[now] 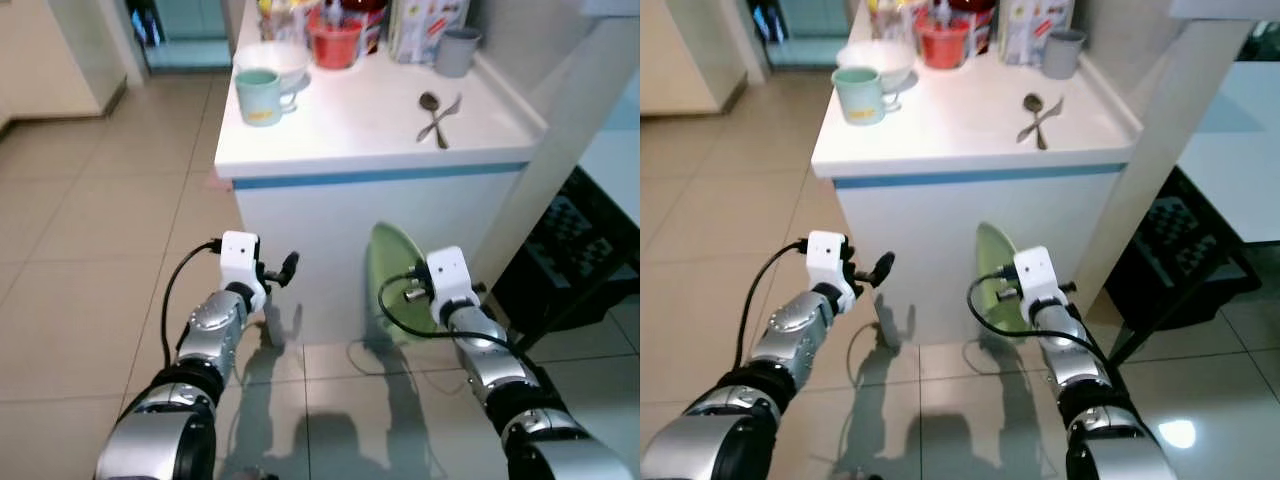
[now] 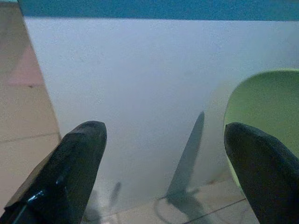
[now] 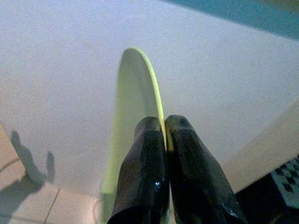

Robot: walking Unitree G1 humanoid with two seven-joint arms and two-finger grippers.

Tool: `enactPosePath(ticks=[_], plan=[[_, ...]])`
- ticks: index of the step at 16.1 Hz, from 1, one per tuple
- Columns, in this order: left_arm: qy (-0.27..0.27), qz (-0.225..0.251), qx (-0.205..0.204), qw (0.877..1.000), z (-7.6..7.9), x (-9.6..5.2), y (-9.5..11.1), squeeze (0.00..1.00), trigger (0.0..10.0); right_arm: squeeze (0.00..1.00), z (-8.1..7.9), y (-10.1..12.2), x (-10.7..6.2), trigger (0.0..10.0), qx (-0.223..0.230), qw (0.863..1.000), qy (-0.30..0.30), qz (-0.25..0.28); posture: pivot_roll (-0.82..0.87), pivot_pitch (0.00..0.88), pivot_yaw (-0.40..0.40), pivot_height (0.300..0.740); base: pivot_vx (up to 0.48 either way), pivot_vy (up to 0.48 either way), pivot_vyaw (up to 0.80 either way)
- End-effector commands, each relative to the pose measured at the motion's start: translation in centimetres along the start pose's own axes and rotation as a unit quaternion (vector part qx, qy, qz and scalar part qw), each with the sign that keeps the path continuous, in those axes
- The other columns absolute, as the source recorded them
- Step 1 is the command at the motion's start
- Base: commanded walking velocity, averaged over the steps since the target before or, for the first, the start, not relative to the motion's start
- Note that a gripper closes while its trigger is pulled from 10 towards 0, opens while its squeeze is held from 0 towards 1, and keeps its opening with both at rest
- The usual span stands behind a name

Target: Setting the table

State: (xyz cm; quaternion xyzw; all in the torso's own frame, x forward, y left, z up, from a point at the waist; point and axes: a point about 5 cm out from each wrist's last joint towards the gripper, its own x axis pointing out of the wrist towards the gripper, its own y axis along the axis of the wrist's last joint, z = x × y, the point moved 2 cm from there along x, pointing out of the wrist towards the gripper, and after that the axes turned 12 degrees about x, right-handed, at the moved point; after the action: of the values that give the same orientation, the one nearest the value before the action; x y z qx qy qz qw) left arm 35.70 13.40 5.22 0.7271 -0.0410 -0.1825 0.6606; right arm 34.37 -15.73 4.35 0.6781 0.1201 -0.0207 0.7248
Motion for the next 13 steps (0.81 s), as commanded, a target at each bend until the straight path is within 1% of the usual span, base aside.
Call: enactPosePath(ticks=[1,2,3,4,5,6,8,11,13], plan=[[-0.008,0.042,-0.001,0.999,0.1,0.9,2.6,0.0,10.0,0.0,-1.0,2.4,0.3,10.0,0.0,0.998,0.02,0.062,0.01,0.0,0.004,0.74,0.0,0.0,0.0],[-0.016,0.063,0.004,0.998,0.4,1.2,3.7,0.0,10.0,0.0,-1.5,3.2,0.2,10.0,-0.009,0.996,0.026,0.086,0.01,0.0,0.005,0.74,0.0,0.0,0.0],[-0.023,0.075,0.005,0.997,0.7,1.3,4.3,0.0,10.0,0.0,-1.5,3.4,0.1,10.0,-0.004,0.995,0.023,0.096,0.01,0.0,0.005,0.74,0.0,0.0,0.0],[-0.037,0.103,0.01,0.994,1.1,1.3,5.6,0.0,10.0,0.0,-1.6,4.1,-0.2,10.0,0.008,0.993,0.017,0.12,0.01,0.0,0.006,0.74,0.0,0.0,0.0],[-0.05,0.113,0.019,0.992,1.4,1.3,6.0,0.0,10.0,0.0,-1.8,4.3,-0.5,10.0,0.014,0.992,0.016,0.128,0.01,0.0,0.007,0.74,0.0,0.0,0.0],[-0.055,0.111,0.028,0.992,1.6,1.2,5.8,0.0,10.0,0.0,-1.8,4.0,-0.6,10.0,0.017,0.992,0.016,0.122,0.01,0.0,0.006,0.74,0.0,0.0,0.0],[-0.055,0.099,0.022,0.993,1.8,1.1,5.1,0.0,10.0,0.0,-1.5,3.2,-0.6,10.0,0.02,0.994,0.01,0.106,0.01,0.0,0.006,0.74,0.0,0.0,0.0],[-0.061,0.088,0.021,0.994,2.2,0.9,4.6,0.0,10.0,0.0,-1.3,2.9,-0.8,10.0,0.022,0.995,0.008,0.096,0.01,0.0,0.006,0.74,0.0,0.0,0.0],[-0.068,0.091,0.018,0.993,2.6,1.0,4.7,0.0,10.0,0.0,-1.5,3.2,-0.7,10.0,0.026,0.995,0.009,0.1,0.01,0.0,0.006,0.74,0.0,0.0,0.0]])
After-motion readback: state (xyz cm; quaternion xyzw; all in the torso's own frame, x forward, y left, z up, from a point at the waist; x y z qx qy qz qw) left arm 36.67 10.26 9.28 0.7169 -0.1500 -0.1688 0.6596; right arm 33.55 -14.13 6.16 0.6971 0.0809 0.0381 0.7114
